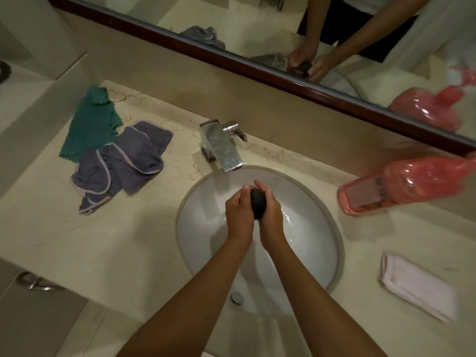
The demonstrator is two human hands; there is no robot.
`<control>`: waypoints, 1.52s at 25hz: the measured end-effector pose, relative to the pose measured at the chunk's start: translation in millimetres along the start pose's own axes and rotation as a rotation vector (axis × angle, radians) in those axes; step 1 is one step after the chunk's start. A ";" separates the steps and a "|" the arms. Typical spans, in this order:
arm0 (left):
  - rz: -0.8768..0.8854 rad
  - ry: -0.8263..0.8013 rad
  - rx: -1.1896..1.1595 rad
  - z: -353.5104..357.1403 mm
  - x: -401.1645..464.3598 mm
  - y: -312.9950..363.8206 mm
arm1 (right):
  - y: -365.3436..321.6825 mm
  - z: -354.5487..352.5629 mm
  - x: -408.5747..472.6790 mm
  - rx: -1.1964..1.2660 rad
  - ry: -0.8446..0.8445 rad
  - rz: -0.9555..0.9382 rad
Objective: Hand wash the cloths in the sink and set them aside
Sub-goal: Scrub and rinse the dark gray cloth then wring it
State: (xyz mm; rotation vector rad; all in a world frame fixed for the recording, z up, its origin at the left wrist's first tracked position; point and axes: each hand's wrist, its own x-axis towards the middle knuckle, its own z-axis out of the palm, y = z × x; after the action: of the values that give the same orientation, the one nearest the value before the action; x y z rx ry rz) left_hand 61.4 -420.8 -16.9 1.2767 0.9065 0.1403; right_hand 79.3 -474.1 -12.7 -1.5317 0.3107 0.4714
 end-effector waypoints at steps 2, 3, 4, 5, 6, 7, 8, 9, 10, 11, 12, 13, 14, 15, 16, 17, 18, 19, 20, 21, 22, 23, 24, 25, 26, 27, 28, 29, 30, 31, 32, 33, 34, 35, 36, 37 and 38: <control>-0.046 -0.034 -0.012 6.7 -15.8 4.7 | -4.1 -8.1 -12.3 -0.039 0.071 -0.030; -0.068 -0.057 -0.032 9.0 -23.7 8.8 | -6.8 -11.7 -18.2 -0.052 0.116 -0.066; -0.077 -0.099 -0.060 11.3 -32.6 14.3 | -11.8 -16.1 -25.6 -0.049 0.167 -0.102; -0.066 -0.158 -0.087 12.8 -41.4 19.2 | -17.8 -19.9 -31.9 -0.040 0.211 -0.125; -0.041 -0.231 -0.099 13.5 -49.5 23.4 | -24.2 -24.1 -37.0 -0.027 0.249 -0.134; -0.014 -0.311 -0.090 13.3 -57.0 27.6 | -31.7 -28.7 -41.6 -0.006 0.291 -0.129; 0.010 -0.390 -0.063 11.9 -62.7 32.0 | -39.2 -33.5 -45.8 0.018 0.333 -0.115; 0.040 -0.464 -0.005 10.4 -67.3 37.6 | -47.5 -38.4 -51.3 0.057 0.364 -0.108; 0.080 -0.525 0.067 8.4 -69.9 43.8 | -54.1 -41.9 -56.3 0.105 0.379 -0.112; 0.131 -0.568 0.148 6.4 -70.9 50.1 | -59.6 -43.8 -61.2 0.150 0.389 -0.124; 0.182 -0.597 0.230 4.1 -72.9 57.5 | -64.9 -44.9 -67.5 0.185 0.406 -0.133; 0.234 -0.614 0.309 2.1 -74.0 64.5 | -69.4 -45.3 -73.2 0.211 0.429 -0.135; 0.283 -0.634 0.379 -0.1 -75.3 72.7 | -74.9 -45.2 -79.4 0.232 0.449 -0.131; 0.329 -0.646 0.442 -3.2 -76.0 78.8 | -79.9 -44.4 -85.2 0.244 0.452 -0.114; 0.366 -0.650 0.480 -6.9 -75.6 84.5 | -84.2 -44.5 -90.8 0.231 0.438 -0.094; 0.392 -0.647 0.495 -10.9 -74.1 90.2 | -87.7 -45.3 -96.2 0.201 0.406 -0.080; 0.400 -0.640 0.487 -15.6 -72.4 95.6 | -89.6 -46.9 -101.5 0.160 0.364 -0.069; 0.399 -0.639 0.465 -20.2 -71.1 101.5 | -91.9 -48.1 -107.8 0.130 0.317 -0.059; 0.389 -0.644 0.439 -24.3 -70.9 107.3 | -94.8 -48.7 -113.6 0.098 0.279 -0.056; 0.387 -0.653 0.420 -27.2 -71.0 112.7 | -98.6 -48.3 -118.1 0.071 0.260 -0.058; 0.400 -0.663 0.420 -29.6 -72.0 118.4 | -103.5 -47.0 -121.9 0.039 0.264 -0.067; 0.412 -0.678 0.437 -30.8 -72.6 123.3 | -108.7 -45.2 -125.0 0.010 0.291 -0.076; 0.416 -0.704 0.456 -32.1 -74.6 129.0 | -114.7 -42.8 -128.5 -0.035 0.350 -0.090; 0.410 -0.742 0.461 -33.0 -76.3 133.7 | -119.5 -41.2 -131.0 -0.083 0.417 -0.110; 0.399 -0.793 0.455 -35.0 -78.0 138.2 | -123.0 -40.2 -133.4 -0.116 0.477 -0.132; 0.414 -0.847 0.442 -37.5 -79.7 141.3 | -125.1 -40.3 -134.5 -0.124 0.523 -0.155; 0.446 -0.893 0.435 -40.5 -81.8 142.9 | -127.1 -40.7 -136.1 -0.108 0.546 -0.175; 0.480 -0.923 0.426 -42.9 -83.7 143.7 | -130.1 -40.4 -138.2 -0.087 0.555 -0.197; 0.484 -0.934 0.414 -43.7 -85.8 145.4 | -133.2 -40.1 -139.8 -0.078 0.557 -0.218; 0.473 -0.936 0.423 -42.9 -86.2 146.2 | -135.6 -40.4 -140.3 -0.090 0.560 -0.241; 0.466 -0.943 0.455 -41.0 -87.2 149.1 | -138.5 -41.6 -140.4 -0.113 0.557 -0.265; 0.476 -0.949 0.502 -37.7 -86.0 150.8 | -141.2 -43.9 -139.5 -0.127 0.547 -0.282; 0.471 -0.960 0.554 -34.3 -84.1 151.7 | -143.9 -47.3 -138.0 -0.130 0.536 -0.290; 0.453 -0.969 0.585 -30.6 -82.1 152.3 | -145.9 -51.4 -136.3 -0.129 0.530 -0.295; 0.418 -0.988 0.581 -27.7 -81.6 154.4 | -147.4 -56.3 -134.3 -0.130 0.528 -0.301; 0.387 -1.012 0.552 -24.3 -82.5 155.8 | -148.9 -61.5 -132.0 -0.137 0.523 -0.302; 0.359 -1.030 0.529 -21.6 -84.1 156.0 | -149.7 -65.5 -129.9 -0.141 0.511 -0.297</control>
State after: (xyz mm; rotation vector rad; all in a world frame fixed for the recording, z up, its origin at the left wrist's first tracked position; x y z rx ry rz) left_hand 51.2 -399.6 160.1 1.7149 -0.2020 -0.4788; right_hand 43.8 -548.7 179.1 -1.7903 0.4406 -0.1432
